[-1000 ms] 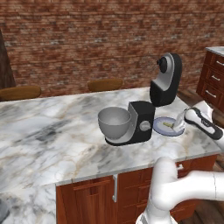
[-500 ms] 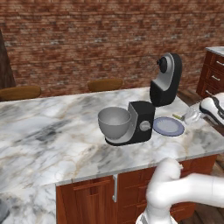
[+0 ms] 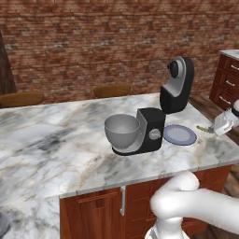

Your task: Add butter and sugar cubes to the stand mixer bowl and then turn on the stand mixer to begin making frosting.

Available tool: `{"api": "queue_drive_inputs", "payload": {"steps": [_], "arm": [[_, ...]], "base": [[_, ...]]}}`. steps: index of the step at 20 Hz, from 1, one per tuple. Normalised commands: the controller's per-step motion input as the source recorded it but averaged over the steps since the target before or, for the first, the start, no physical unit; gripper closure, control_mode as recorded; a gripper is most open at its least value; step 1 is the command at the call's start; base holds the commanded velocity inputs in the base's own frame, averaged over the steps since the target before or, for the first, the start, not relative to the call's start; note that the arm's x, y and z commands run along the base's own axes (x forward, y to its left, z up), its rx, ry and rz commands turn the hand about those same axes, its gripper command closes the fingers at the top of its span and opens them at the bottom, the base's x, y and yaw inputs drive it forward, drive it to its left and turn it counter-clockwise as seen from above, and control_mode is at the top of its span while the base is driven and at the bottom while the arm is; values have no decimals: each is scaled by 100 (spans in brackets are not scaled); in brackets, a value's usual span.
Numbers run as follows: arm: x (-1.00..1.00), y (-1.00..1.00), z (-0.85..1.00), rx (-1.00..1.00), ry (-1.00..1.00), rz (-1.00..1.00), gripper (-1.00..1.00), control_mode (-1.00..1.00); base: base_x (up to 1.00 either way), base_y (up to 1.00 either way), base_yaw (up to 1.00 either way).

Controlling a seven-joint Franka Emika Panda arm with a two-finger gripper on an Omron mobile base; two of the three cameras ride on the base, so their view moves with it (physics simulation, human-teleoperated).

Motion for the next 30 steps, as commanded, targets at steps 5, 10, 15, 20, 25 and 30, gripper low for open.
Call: {"api": "queue_drive_inputs", "payload": {"steps": [5, 10, 15, 20, 25, 30], "arm": [[-100, 76, 36, 0, 9, 0, 100, -100], [-95, 97, 38, 0, 10, 0, 100, -100], [-52, 99, 47, 0, 6, 0, 100, -100], [-2, 89, 66, 0, 1, 0, 100, -100], [0, 73, 55, -2, 0, 0, 100, -100], [2, 64, 32, -7, 0, -1, 100, -100]], "base": [[0, 0, 0], [0, 0, 0], [0, 0, 0], [0, 0, 0], [0, 0, 0], [0, 0, 0]]}}
